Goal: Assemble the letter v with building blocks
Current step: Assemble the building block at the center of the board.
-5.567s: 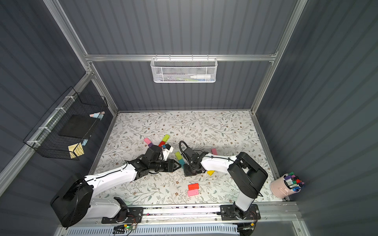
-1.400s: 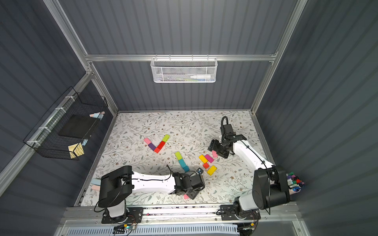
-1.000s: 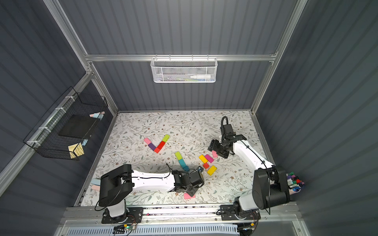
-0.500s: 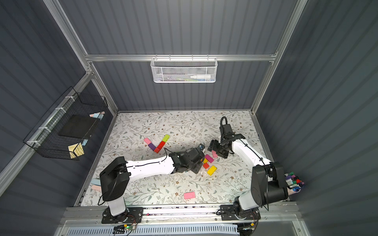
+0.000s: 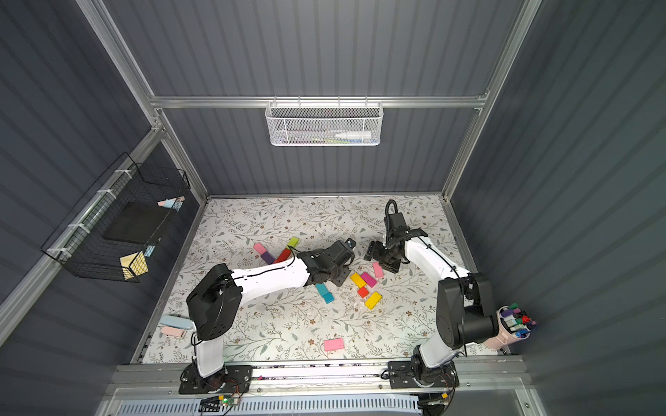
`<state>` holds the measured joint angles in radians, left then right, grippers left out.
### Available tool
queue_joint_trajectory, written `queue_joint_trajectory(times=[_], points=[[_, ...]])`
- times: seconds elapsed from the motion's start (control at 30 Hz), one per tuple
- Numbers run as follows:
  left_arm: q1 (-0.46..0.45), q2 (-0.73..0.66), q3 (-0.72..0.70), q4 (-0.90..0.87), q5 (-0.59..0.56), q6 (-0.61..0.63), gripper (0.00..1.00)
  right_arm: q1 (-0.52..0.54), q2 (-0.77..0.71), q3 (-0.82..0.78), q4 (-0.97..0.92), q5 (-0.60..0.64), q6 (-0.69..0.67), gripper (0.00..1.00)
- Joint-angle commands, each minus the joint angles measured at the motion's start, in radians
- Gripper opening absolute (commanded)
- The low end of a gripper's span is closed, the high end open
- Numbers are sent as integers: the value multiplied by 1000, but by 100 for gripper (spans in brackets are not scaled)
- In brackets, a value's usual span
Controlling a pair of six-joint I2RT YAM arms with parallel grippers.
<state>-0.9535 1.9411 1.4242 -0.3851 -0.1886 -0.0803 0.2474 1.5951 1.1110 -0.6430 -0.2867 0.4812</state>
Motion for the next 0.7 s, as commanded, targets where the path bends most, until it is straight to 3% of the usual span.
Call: queue_joint_trajectory(times=[0.0,0.2,0.67], points=[[3,1,-2,16,60,18,3,-5,17,18,-17,1,-5,77],[3,16,-77,38,88,5,4,-5,14,9,-12,4,5,77],[-1,49,-105,69,128,8,5,-5,14,0,-15,5,8,77]])
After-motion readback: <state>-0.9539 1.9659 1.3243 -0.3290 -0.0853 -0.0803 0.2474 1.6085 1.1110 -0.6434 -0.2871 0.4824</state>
